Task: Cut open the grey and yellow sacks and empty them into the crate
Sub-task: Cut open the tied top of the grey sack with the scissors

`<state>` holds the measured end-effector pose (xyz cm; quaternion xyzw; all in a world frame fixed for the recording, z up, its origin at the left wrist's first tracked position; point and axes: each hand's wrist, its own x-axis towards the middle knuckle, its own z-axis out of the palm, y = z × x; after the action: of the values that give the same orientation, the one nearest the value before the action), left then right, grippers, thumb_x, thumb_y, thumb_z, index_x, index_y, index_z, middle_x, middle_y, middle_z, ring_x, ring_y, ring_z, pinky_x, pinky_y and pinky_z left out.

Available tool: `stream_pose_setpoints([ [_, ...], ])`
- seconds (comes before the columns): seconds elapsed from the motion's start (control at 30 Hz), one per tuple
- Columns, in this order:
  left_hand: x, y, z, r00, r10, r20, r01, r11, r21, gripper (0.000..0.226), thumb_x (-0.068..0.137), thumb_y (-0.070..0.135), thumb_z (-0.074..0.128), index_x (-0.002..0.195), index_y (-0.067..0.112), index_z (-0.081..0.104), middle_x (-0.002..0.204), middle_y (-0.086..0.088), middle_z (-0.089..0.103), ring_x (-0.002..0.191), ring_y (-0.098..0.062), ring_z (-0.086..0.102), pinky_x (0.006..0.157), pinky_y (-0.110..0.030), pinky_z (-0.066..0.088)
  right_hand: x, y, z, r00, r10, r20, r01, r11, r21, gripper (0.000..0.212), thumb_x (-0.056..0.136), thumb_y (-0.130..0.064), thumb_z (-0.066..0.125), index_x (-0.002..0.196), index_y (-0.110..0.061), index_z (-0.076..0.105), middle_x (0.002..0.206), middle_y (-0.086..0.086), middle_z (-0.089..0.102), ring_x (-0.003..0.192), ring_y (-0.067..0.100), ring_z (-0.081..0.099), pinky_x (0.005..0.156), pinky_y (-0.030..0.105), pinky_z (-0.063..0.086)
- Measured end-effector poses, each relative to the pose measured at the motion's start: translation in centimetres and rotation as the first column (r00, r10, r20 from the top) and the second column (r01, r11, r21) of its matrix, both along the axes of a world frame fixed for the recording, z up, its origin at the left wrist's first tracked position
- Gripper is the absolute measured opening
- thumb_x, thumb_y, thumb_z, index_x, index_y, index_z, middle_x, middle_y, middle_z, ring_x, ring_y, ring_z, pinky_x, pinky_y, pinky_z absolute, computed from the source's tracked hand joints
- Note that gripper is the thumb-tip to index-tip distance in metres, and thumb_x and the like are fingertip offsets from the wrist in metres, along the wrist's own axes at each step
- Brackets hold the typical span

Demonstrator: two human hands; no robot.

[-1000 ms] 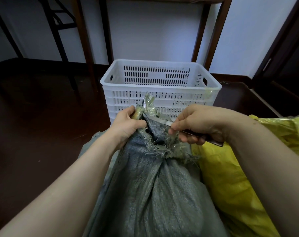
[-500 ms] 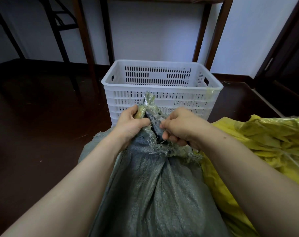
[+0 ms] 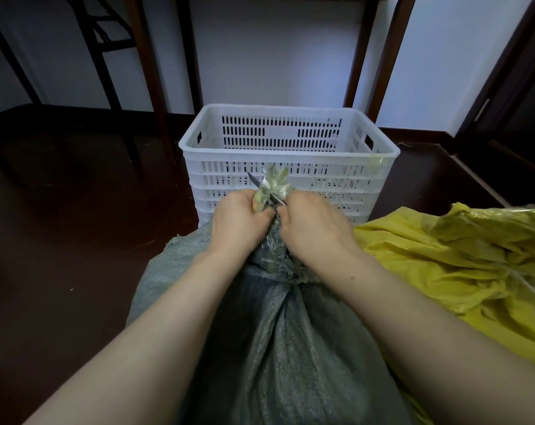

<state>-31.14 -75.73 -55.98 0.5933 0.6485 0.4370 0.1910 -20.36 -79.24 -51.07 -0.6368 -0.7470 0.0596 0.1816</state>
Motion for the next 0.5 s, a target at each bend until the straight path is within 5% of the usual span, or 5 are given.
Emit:
stream_pose_setpoints([
  [0.13, 0.2, 0.1, 0.4, 0.979, 0.054, -0.196, -0.05, 0.998, 0.025, 0.033, 0.08, 0.024, 0.064, 0.054, 0.019, 0.044, 0.054, 0.004, 0.047, 0.052, -0.01, 0.042, 0.044, -0.026, 0.023, -0.2, -0.7, -0.3, 1.0, 0.003, 0.015, -0.002, 1.0, -0.007, 0.004, 0.096, -0.017, 0.046, 0.094, -0.015, 0.048, 0.096, 0.007, 0.06, 0.092, 0.03, 0.057, 0.063, 0.031, 0.03],
  [0.33, -3.6, -0.2, -3.0, 0.962, 0.144, -0.231, -0.208, 0.936, -0.285, 0.027, 0.085, 0.017, 0.062, 0.062, 0.013, 0.049, 0.066, -0.004, 0.05, 0.065, -0.023, 0.05, 0.047, -0.028, 0.029, 0.7, 0.8, 4.3, 0.938, 0.044, -0.345, 0.062, 0.955, 0.29, 0.018, 0.097, -0.017, 0.045, 0.079, -0.017, 0.04, 0.065, -0.009, 0.04, 0.056, 0.008, 0.039, 0.045, 0.028, 0.023],
  [0.4, -3.5, 0.0, -3.0, 0.987, 0.13, -0.098, -0.153, 0.948, -0.279, 0.025, 0.084, 0.016, 0.064, 0.064, 0.011, 0.051, 0.069, -0.009, 0.055, 0.068, -0.026, 0.053, 0.053, -0.029, 0.035, 1.8, 2.2, 5.0, 0.887, 0.007, -0.462, 0.092, 0.977, 0.191, 0.028, 0.096, -0.017, 0.046, 0.069, -0.016, 0.046, 0.064, -0.002, 0.048, 0.055, 0.017, 0.044, 0.048, 0.028, 0.033],
  [0.5, -1.8, 0.9, -0.7, 0.98, 0.08, 0.18, -0.044, 0.98, -0.196, 0.014, 0.079, 0.013, 0.069, 0.069, 0.007, 0.061, 0.076, -0.016, 0.066, 0.077, -0.031, 0.063, 0.072, -0.039, 0.053, 2.7, 2.8, 2.2, 0.831, -0.113, -0.545, 0.006, 0.981, -0.195, 0.02, 0.09, -0.019, 0.056, 0.072, -0.011, 0.054, 0.066, 0.006, 0.052, 0.052, 0.019, 0.041, 0.052, 0.03, 0.035],
])
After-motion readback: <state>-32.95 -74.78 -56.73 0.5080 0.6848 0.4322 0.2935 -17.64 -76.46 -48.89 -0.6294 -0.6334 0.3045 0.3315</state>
